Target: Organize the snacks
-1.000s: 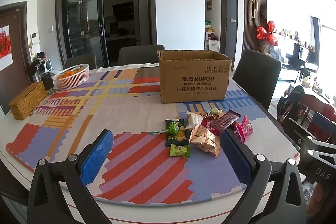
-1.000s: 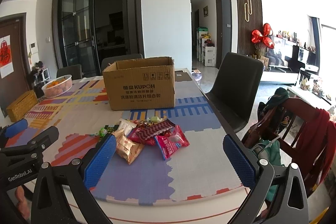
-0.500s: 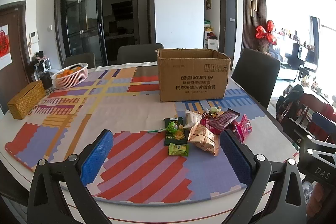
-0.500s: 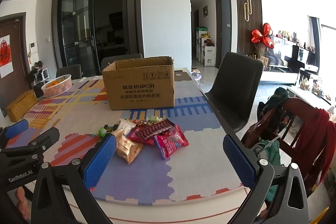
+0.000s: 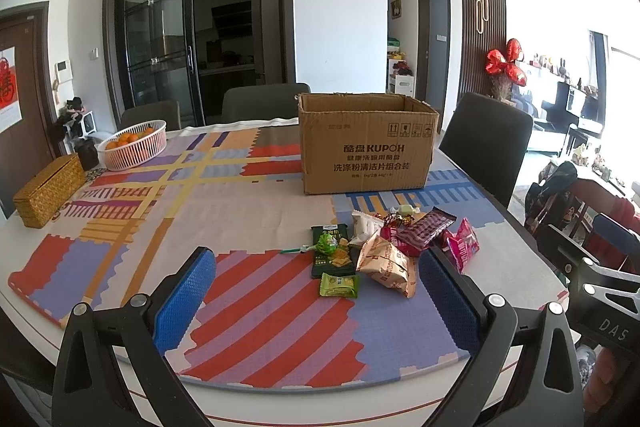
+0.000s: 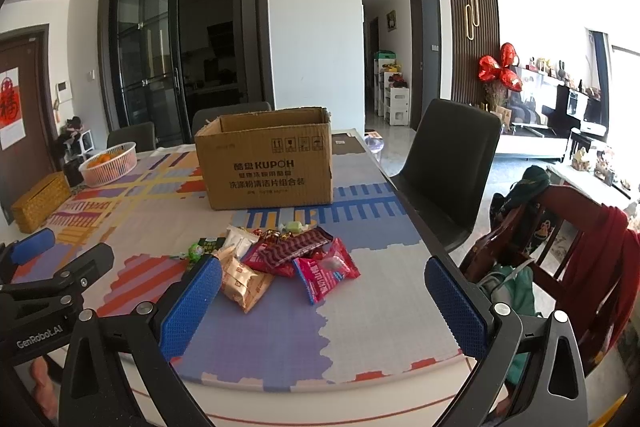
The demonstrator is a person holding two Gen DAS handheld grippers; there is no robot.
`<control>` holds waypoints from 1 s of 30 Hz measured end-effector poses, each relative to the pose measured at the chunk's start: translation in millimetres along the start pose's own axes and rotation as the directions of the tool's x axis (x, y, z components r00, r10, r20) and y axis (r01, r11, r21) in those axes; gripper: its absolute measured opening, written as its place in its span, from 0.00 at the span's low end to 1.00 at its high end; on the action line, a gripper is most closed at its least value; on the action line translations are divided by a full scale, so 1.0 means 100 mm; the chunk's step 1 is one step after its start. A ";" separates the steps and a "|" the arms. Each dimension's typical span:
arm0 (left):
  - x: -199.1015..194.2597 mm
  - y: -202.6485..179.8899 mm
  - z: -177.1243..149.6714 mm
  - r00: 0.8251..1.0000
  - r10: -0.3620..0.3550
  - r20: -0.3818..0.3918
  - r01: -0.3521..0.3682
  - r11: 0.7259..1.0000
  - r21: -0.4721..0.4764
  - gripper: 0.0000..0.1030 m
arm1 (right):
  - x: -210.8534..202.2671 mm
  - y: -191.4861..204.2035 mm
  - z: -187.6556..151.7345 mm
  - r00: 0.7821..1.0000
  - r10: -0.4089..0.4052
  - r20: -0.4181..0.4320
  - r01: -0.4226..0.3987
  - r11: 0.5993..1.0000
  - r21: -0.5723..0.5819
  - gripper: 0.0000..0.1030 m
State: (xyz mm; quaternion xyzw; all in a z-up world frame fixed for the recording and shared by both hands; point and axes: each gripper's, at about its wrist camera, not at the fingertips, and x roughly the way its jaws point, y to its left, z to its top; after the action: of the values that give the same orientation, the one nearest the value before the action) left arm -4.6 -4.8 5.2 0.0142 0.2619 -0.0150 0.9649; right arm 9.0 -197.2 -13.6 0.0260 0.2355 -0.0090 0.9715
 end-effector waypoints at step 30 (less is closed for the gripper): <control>0.39 -0.04 -0.03 0.996 -0.044 -0.078 0.047 0.998 0.035 1.00 | 0.41 0.01 -0.12 0.995 -0.003 -0.103 0.001 1.000 -0.018 0.99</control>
State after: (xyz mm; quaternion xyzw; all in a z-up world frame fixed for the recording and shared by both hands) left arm 27.0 -10.0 -17.3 0.0267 0.2988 -0.0411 0.9531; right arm 39.8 -195.7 -42.5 0.0172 0.2855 -0.0066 0.9582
